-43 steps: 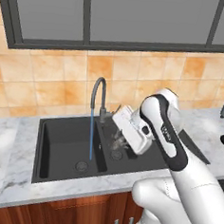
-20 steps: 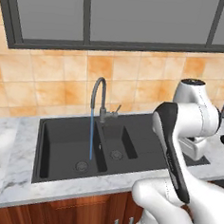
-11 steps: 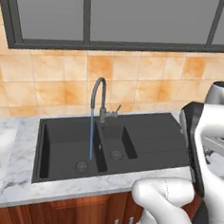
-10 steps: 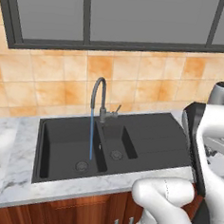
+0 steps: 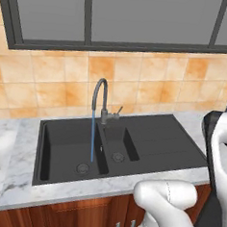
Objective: Take the fish out of the fridge, briefly rinse it in the sink, and place it on the tray next to the sink.
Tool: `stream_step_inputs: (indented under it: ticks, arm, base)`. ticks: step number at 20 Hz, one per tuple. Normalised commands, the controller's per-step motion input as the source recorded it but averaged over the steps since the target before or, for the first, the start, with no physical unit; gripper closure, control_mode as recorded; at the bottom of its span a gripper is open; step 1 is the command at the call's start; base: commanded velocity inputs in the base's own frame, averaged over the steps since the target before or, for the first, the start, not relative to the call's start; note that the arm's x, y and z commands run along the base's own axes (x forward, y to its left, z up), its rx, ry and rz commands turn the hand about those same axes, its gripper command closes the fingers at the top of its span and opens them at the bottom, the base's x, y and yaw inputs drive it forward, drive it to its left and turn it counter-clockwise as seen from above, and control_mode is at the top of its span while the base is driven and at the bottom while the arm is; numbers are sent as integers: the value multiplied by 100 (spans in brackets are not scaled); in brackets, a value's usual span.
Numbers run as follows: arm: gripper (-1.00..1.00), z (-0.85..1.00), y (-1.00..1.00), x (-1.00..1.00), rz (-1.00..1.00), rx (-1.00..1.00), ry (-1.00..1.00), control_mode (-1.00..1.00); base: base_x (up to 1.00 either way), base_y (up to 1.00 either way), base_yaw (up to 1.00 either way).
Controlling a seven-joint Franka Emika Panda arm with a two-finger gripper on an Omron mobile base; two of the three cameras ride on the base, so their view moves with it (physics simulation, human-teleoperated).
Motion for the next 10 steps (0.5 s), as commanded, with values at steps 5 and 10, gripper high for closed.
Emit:
stream_step_inputs:
  ticks: [5,10]
  arm:
    - [100,0,-100,76,4,7,0,-100]
    - [100,1,-100,99,0,25,6,-100]
  base:
    - [0,0,0]
    - [0,0,0]
